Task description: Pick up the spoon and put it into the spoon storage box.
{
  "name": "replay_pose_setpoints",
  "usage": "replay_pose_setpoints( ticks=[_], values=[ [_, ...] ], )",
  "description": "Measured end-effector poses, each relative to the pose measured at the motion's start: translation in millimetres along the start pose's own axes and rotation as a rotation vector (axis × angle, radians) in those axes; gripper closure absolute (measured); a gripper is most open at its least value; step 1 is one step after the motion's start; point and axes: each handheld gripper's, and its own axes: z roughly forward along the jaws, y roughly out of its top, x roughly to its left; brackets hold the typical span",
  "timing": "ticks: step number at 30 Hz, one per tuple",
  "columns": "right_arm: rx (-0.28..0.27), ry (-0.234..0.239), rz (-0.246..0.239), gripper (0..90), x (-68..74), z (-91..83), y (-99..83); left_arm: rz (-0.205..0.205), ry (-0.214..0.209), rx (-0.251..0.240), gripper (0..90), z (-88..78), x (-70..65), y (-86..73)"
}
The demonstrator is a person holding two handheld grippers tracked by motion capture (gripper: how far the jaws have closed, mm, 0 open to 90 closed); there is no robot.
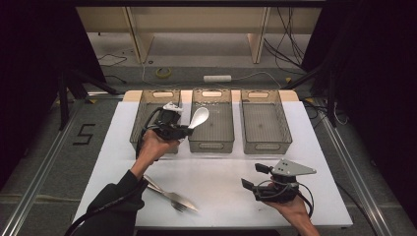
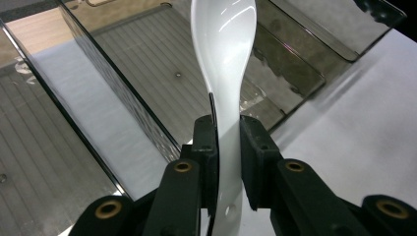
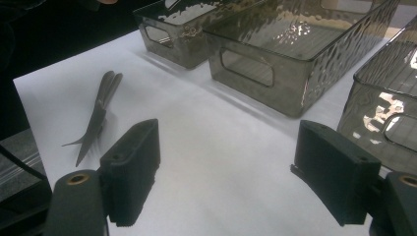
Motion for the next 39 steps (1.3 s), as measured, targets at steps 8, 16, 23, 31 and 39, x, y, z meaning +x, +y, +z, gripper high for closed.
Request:
replay_pose_setpoints(
  ticks=[8,16,23,31,39],
  values=[
    [-0.003,-0.004,0.004,26.2,-1.4,-0.5,-0.5,-0.066,0.006,-0.02,78.7,7.6,17.6,6.5],
    [-0.002,0.0,0.005,26.2,-0.7,-0.5,-0.3,-0.059,0.005,-0.02,84.0,15.0,13.5,12.7],
    [-0.003,0.003,0.001,26.2,-1.3,0.0,-0.1,-0.052,0.013,-0.03,84.3,21.0,7.6,20.6],
    [-0.004,0.004,0.0,26.3,-1.5,-0.1,-0.2,-0.059,0.027,-0.025,84.2,32.3,7.9,28.3],
    [-0.004,0.005,0.0,26.3,-1.4,-0.1,-0.2,-0.088,0.033,-0.035,84.1,44.1,13.5,29.8]
  ],
)
